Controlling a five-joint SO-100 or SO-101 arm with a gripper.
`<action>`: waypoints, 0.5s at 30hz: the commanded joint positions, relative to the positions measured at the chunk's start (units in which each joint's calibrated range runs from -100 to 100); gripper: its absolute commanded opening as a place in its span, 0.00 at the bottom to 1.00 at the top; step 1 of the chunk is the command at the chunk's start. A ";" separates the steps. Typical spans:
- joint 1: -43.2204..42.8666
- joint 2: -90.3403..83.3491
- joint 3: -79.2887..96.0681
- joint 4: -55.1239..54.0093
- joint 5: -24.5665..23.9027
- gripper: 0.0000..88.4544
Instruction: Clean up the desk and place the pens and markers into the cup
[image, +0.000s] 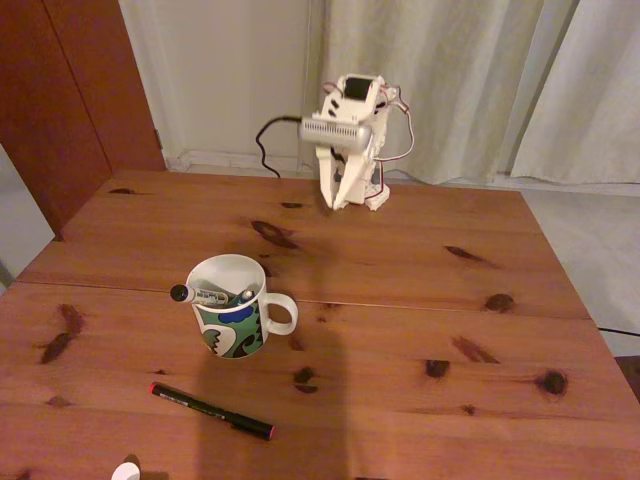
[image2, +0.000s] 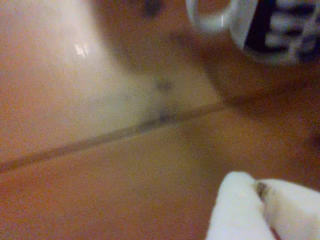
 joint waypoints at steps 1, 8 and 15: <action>-0.72 -6.17 9.62 0.28 0.17 0.01; -0.72 -14.69 23.78 1.74 -0.25 0.01; -3.94 -16.76 23.42 16.79 -0.30 0.01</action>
